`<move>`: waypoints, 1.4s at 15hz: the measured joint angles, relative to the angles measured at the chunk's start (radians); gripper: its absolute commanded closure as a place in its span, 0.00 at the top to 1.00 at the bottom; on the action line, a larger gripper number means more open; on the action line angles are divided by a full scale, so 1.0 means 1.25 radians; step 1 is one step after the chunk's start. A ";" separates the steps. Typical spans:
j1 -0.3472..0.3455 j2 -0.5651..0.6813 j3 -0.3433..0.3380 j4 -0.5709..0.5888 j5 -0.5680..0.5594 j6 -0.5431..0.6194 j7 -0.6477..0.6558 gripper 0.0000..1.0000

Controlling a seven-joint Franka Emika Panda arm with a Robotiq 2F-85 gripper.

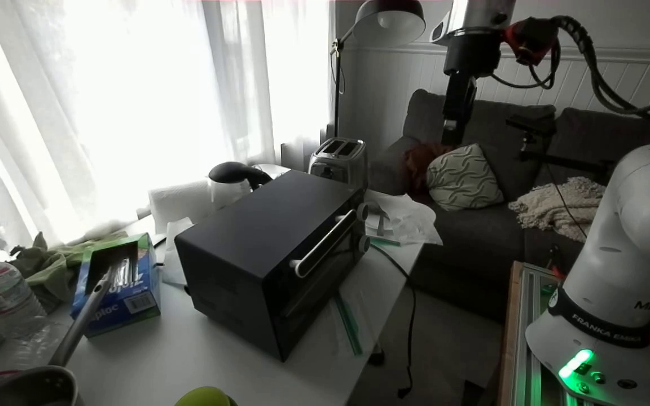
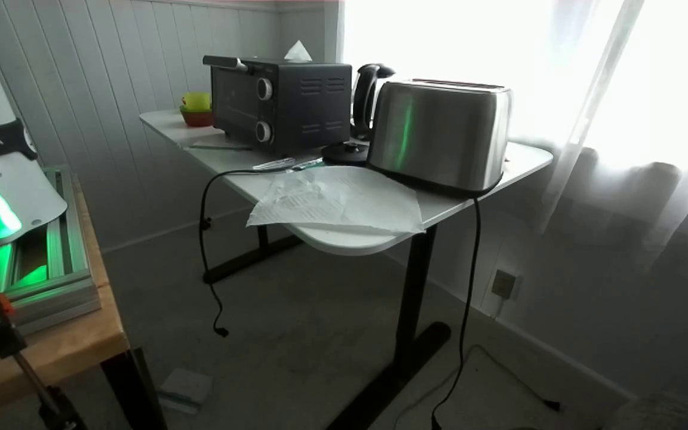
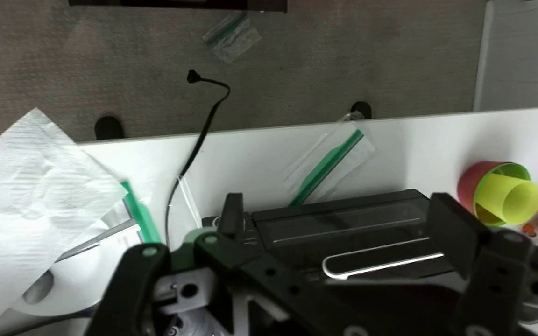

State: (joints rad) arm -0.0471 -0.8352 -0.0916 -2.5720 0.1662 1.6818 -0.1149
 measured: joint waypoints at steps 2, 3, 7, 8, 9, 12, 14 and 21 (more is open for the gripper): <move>0.023 -0.012 0.068 -0.034 0.053 0.063 0.076 1.00; 0.037 -0.016 0.102 -0.050 0.080 0.096 0.115 1.00; 0.098 -0.020 0.229 -0.106 0.144 0.221 0.257 1.00; 0.114 -0.020 0.256 -0.116 0.153 0.243 0.290 1.00; 0.129 -0.020 0.279 -0.126 0.159 0.259 0.320 1.00; 0.140 -0.019 0.283 -0.129 0.157 0.262 0.331 1.00; 0.139 -0.017 0.273 -0.129 0.157 0.262 0.329 1.00; 0.188 0.014 0.297 -0.127 0.176 0.279 0.329 1.00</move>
State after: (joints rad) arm 0.1878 -0.8180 0.2791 -2.7304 0.3867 2.0300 0.2962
